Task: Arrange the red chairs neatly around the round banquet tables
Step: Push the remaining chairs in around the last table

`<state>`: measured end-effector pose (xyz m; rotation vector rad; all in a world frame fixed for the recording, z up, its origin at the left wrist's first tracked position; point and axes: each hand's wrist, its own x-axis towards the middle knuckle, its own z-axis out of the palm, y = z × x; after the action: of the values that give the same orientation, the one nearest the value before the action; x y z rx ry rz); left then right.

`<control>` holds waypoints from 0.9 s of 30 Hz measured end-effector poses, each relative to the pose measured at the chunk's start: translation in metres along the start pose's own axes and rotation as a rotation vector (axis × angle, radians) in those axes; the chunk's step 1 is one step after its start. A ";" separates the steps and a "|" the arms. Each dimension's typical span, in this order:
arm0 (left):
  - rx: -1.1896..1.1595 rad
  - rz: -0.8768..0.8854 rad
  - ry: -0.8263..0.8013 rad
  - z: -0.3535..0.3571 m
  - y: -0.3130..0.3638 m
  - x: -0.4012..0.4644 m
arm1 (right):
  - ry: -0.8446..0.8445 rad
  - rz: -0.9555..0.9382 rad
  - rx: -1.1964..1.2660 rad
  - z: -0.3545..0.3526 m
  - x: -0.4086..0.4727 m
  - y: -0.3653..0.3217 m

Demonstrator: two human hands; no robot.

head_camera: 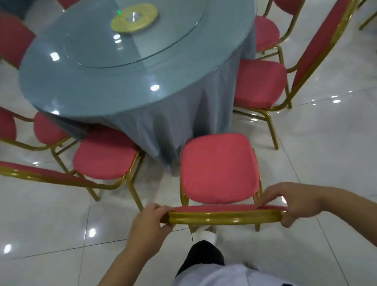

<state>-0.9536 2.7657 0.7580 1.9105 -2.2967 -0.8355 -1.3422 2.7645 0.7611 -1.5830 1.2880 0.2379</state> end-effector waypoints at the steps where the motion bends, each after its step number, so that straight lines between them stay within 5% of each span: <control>1: -0.049 -0.029 -0.003 0.007 0.006 -0.007 | 0.058 0.010 0.015 -0.010 -0.002 0.006; 7: -0.182 -0.152 0.133 0.030 0.025 0.019 | 0.727 -0.059 0.035 0.003 0.011 -0.004; 10: -0.138 -0.217 0.129 0.029 0.031 0.038 | 0.604 0.073 -0.080 0.017 0.037 -0.025; 15: -0.093 -0.233 0.095 0.014 0.030 0.069 | 0.742 0.096 -0.101 -0.014 0.079 -0.031; 27: -0.165 -0.304 0.140 -0.034 0.026 0.199 | 0.672 0.196 -0.021 -0.145 0.156 -0.064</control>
<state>-1.0129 2.5725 0.7379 2.1944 -1.8260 -0.8532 -1.2890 2.5487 0.7551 -1.6142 1.9623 -0.1835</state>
